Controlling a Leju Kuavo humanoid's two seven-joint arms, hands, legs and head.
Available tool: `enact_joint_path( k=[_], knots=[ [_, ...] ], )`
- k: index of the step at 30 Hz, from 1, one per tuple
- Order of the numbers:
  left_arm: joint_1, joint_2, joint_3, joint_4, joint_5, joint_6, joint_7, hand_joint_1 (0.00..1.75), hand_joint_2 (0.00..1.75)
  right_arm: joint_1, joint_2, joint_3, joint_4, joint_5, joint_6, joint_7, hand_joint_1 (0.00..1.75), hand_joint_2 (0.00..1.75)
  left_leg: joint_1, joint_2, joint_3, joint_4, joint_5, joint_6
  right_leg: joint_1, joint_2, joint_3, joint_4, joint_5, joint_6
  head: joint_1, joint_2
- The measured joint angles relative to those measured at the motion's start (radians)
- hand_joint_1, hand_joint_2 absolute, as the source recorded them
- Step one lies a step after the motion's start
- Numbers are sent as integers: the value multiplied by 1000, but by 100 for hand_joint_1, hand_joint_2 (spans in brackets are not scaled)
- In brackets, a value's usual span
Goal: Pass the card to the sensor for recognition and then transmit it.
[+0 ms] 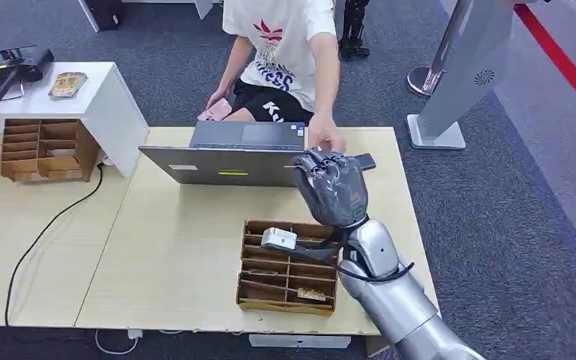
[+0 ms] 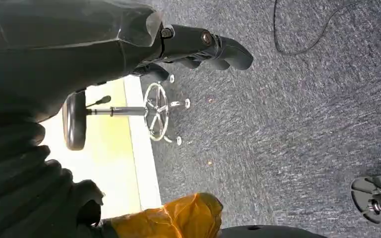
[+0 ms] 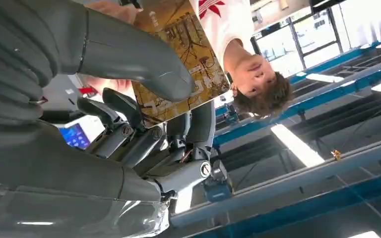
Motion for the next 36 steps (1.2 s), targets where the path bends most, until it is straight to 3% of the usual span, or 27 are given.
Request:
enact_joint_path(
  k=[3,11,16,21,28,36],
  knots=[
    [1,0,0,0,7,8,-1,0,175,18,2,-12,-8,-72,0,-11,175,175,0,0,0,0,0,0,0,0,0,0,0,0,0,0],
    [13,-1,0,0,32,31,-6,0,175,114,3,-47,-170,-473,29,-56,175,175,0,0,0,0,0,0,0,0,0,0,0,0,0,0],
    [16,-4,0,0,48,39,-6,0,175,184,6,-99,-319,-808,132,-91,175,175,0,0,-1,0,0,0,0,0,-1,0,0,0,0,0],
    [18,-6,0,0,62,43,-6,0,175,249,5,-164,-433,-995,192,-108,175,175,0,0,-1,0,0,0,0,0,0,0,0,0,0,0],
    [20,-6,0,0,81,44,-6,0,175,343,0,-251,-517,-1084,231,-115,175,175,0,0,-1,0,0,0,0,0,-1,0,0,0,0,0],
    [22,-6,0,0,103,47,-6,0,175,449,-34,-343,-513,-1118,295,-100,175,175,0,0,-1,0,-1,0,0,0,-1,-1,0,0,0,0]
  ],
)
